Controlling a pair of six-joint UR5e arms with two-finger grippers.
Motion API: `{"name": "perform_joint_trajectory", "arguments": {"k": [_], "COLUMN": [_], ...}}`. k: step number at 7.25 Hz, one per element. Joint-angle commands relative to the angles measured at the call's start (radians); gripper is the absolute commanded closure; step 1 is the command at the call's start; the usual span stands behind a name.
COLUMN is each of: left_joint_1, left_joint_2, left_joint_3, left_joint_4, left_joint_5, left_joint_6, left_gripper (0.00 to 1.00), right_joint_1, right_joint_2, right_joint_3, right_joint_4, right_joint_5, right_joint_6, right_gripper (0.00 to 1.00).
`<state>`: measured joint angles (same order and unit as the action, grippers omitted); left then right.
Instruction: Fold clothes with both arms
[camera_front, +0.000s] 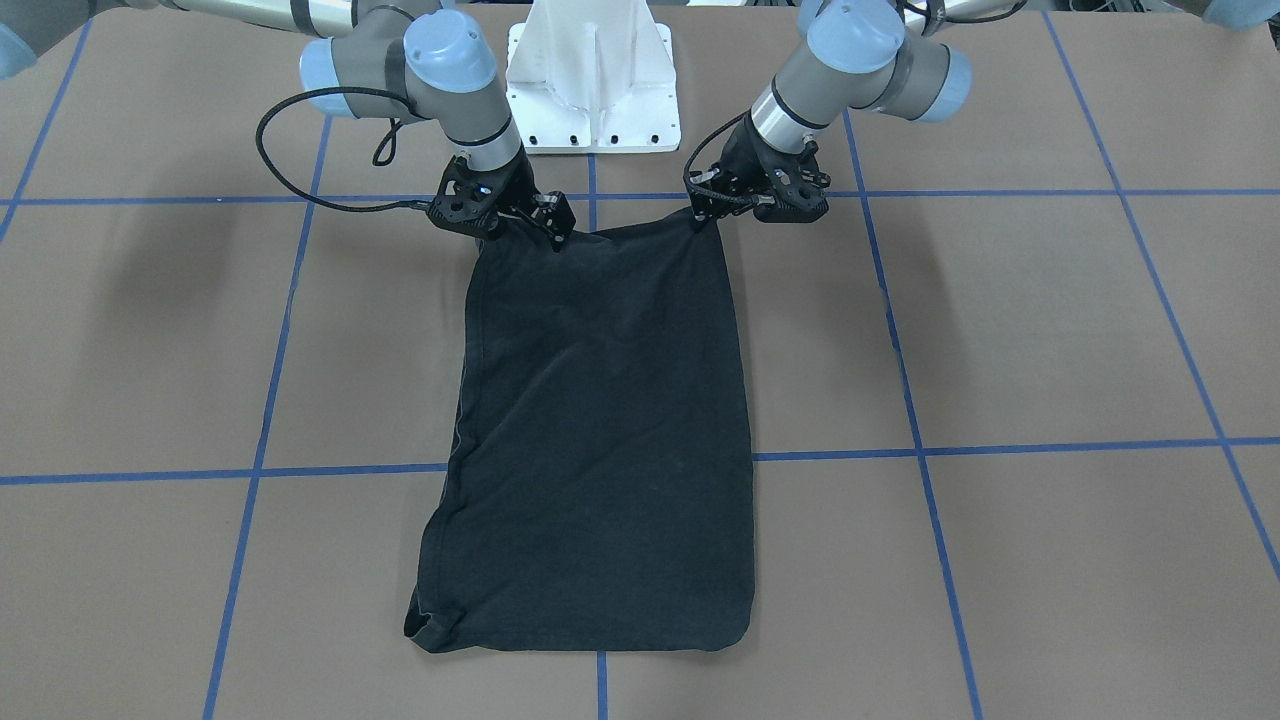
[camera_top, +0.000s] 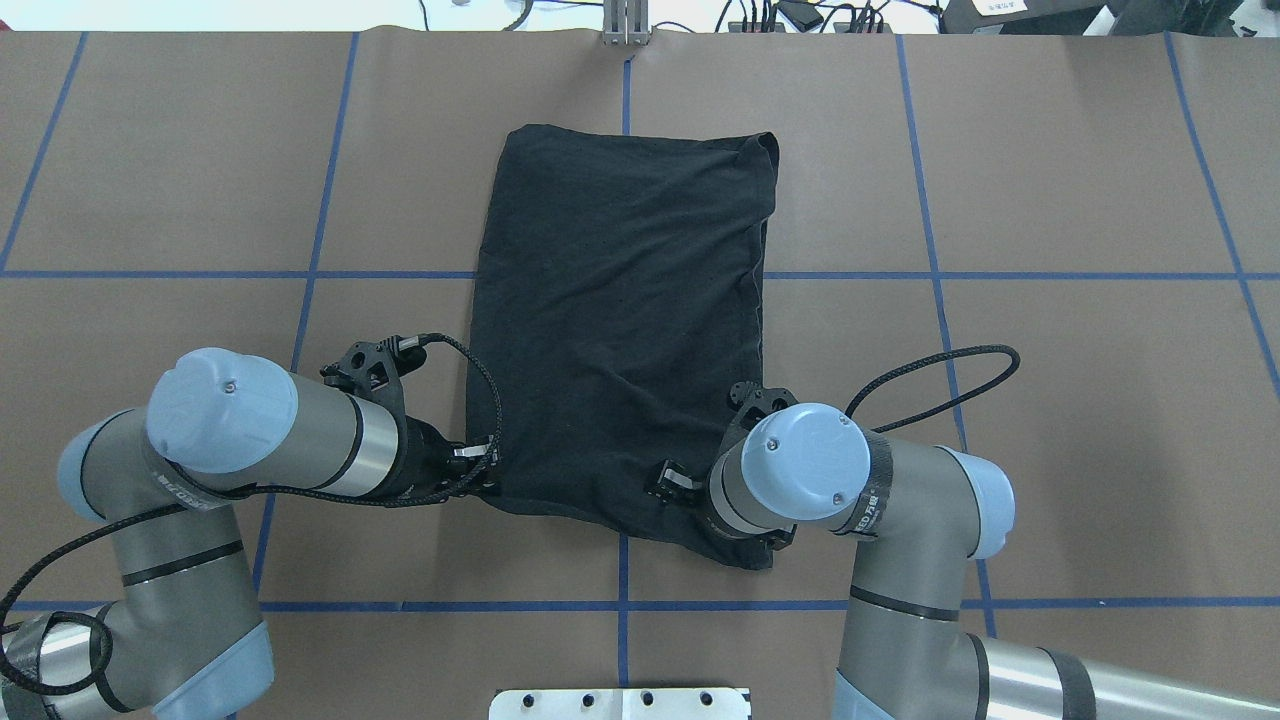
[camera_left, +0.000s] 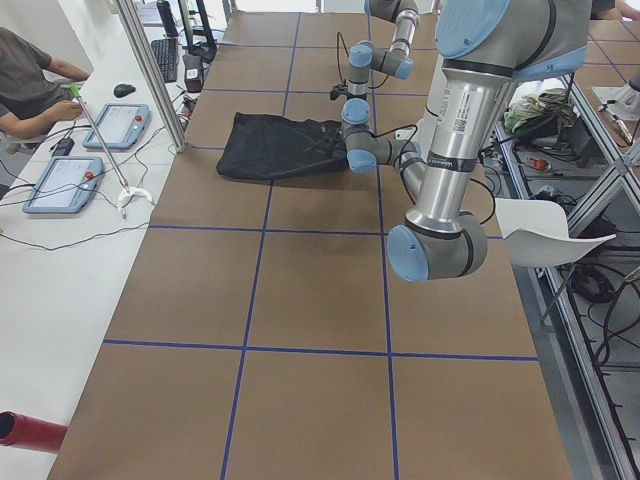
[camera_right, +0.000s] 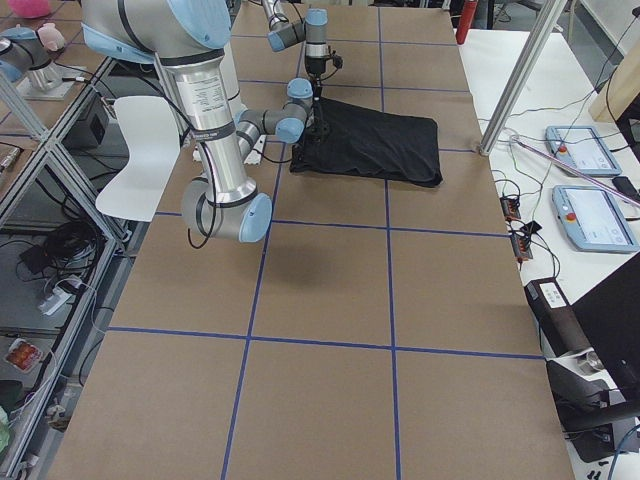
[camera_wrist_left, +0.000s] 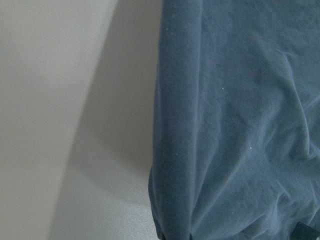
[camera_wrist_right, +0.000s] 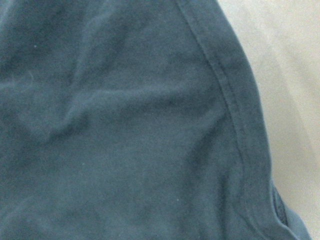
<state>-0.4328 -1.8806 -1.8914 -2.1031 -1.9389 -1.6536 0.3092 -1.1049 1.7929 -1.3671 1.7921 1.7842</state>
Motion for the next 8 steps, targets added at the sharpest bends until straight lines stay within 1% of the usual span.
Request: {"name": "perform_joint_trajectory", "arguments": {"k": [1, 2, 3, 4, 5, 6, 7, 8], "left_joint_1": [0.0, 0.0, 0.0, 0.0, 0.0, 0.0, 0.0, 0.0], "left_joint_2": [0.0, 0.0, 0.0, 0.0, 0.0, 0.0, 0.0, -0.002], "left_joint_3": [0.0, 0.0, 0.0, 0.0, 0.0, 0.0, 0.0, 0.0], "left_joint_4": [0.0, 0.0, 0.0, 0.0, 0.0, 0.0, 0.0, 0.0], "left_joint_5": [0.0, 0.001, 0.002, 0.002, 0.002, 0.0, 0.0, 0.0], "left_joint_6": [0.0, 0.0, 0.0, 0.0, 0.0, 0.0, 0.0, 0.0], "left_gripper": [1.0, 1.0, 1.0, 1.0, 1.0, 1.0, 1.0, 1.0], "right_joint_1": [-0.016, -0.018, -0.019, -0.018, -0.018, -0.016, -0.018, -0.018], "right_joint_2": [0.01, 0.011, 0.013, 0.022, 0.023, 0.023, 0.025, 0.026], "right_joint_3": [-0.009, -0.01, -0.01, -0.012, -0.01, -0.01, -0.009, -0.009], "right_joint_4": [-0.05, -0.05, -0.05, -0.052, -0.052, -0.05, -0.05, -0.05], "right_joint_5": [0.001, -0.002, -0.003, -0.003, -0.003, -0.002, -0.003, -0.006], "right_joint_6": [0.0, 0.0, 0.001, 0.001, 0.001, 0.0, 0.0, 0.001], "right_gripper": [0.0, 0.0, 0.03, 0.3, 0.62, 0.81, 0.89, 0.94]}}
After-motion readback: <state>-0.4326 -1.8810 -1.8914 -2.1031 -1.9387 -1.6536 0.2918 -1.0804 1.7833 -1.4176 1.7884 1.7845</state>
